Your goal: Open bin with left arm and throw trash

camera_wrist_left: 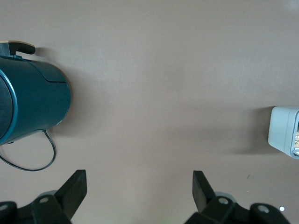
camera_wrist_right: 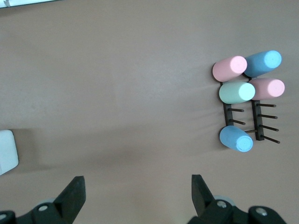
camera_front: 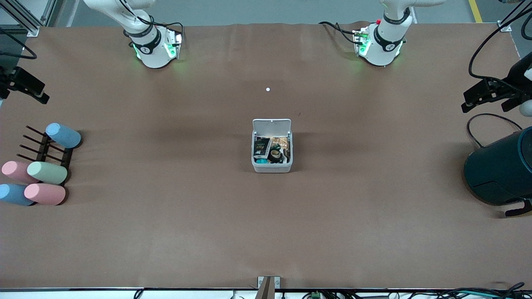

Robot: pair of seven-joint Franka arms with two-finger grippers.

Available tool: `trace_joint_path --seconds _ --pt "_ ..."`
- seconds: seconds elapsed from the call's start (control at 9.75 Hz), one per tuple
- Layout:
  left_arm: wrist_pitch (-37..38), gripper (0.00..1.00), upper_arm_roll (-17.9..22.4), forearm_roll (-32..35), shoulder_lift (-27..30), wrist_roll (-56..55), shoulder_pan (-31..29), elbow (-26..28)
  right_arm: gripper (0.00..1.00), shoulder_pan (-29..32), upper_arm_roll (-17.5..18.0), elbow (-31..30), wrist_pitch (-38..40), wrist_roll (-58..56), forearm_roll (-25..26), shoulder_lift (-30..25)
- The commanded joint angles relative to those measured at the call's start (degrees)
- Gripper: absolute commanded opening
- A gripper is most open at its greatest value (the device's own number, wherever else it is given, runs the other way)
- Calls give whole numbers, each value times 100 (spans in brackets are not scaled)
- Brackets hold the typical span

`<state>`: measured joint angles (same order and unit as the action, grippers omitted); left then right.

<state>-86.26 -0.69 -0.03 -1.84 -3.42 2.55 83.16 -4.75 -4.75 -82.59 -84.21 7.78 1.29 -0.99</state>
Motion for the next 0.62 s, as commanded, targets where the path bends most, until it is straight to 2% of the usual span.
trace_joint_path --seconds 0.0,0.51 --pt "65 100 -37 38 -10 -62 -35 -98 100 -106 -8 -344 -261 4 -41 -86" --pt "65 100 -37 38 -10 -71 -35 -98 100 53 -34 -477 -281 -224 -94 -94"
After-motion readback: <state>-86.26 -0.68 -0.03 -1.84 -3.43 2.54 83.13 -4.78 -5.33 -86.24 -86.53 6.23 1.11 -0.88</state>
